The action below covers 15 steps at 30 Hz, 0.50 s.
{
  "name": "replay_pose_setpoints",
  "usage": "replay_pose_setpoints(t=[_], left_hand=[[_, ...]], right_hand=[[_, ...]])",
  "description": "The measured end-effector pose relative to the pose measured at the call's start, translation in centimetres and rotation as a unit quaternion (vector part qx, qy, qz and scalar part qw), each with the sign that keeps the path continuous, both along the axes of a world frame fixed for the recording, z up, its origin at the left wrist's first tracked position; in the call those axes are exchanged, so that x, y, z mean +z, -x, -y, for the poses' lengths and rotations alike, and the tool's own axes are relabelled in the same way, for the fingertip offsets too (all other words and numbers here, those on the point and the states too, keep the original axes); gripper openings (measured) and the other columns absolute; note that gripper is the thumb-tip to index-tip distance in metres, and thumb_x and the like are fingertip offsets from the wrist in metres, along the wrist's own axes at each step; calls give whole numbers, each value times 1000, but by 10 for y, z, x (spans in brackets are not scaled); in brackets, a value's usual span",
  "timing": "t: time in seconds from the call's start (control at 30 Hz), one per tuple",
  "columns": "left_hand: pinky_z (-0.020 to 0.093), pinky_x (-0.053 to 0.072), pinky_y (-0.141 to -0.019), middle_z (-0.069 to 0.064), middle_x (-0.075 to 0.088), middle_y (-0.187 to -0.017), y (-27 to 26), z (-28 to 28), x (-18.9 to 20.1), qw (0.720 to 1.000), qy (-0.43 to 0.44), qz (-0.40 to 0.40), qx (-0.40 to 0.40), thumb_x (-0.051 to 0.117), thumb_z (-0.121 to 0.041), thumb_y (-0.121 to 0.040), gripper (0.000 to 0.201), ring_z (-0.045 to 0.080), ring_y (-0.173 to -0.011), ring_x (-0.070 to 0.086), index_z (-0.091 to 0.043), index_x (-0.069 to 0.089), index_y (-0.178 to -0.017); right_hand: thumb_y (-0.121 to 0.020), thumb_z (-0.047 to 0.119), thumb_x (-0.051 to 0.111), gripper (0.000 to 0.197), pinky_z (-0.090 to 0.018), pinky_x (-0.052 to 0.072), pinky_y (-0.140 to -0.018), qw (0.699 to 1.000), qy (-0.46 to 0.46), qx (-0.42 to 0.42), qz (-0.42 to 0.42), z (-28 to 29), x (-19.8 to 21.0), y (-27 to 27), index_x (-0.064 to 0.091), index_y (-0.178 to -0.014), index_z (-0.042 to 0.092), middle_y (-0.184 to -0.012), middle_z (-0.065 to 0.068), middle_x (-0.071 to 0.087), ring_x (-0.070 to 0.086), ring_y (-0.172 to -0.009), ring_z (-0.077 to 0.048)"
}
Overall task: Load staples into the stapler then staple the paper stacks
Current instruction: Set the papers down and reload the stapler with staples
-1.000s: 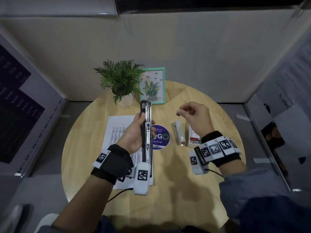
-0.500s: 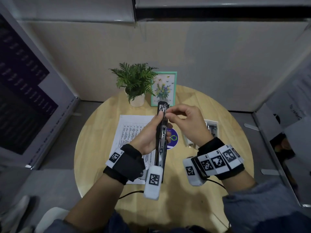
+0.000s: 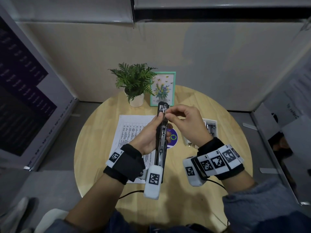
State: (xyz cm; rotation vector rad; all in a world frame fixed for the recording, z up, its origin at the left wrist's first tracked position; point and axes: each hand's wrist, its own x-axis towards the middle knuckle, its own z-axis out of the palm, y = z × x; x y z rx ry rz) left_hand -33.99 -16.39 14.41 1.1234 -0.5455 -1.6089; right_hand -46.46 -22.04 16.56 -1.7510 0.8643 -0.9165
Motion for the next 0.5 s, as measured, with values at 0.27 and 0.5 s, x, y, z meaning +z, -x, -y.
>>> replay_pose_setpoints(t=[0.27,0.5], left_hand=[[21,48,-48,2,53,-78,0,1,0,1000,-2,-6,5,36,-46,-96,38,8,-48,53,-13,45,-114],[21,49,-49,1,52,-80,1,2,-2,1000,-3,12,7,35,-46,-97,40,7,-49,53,-13,46,-118]], right_hand=[[-84,5,65,9,-19,54,-80,1000,-1,5,-6,2,0,0,70,-91,8,-83,2,68,65,-81,-9],[-84,4,66,12,-27,55,-82,1000,2,8,-17,1,-1,0,68,-86,16,-78,8,65,64,-78,-7]])
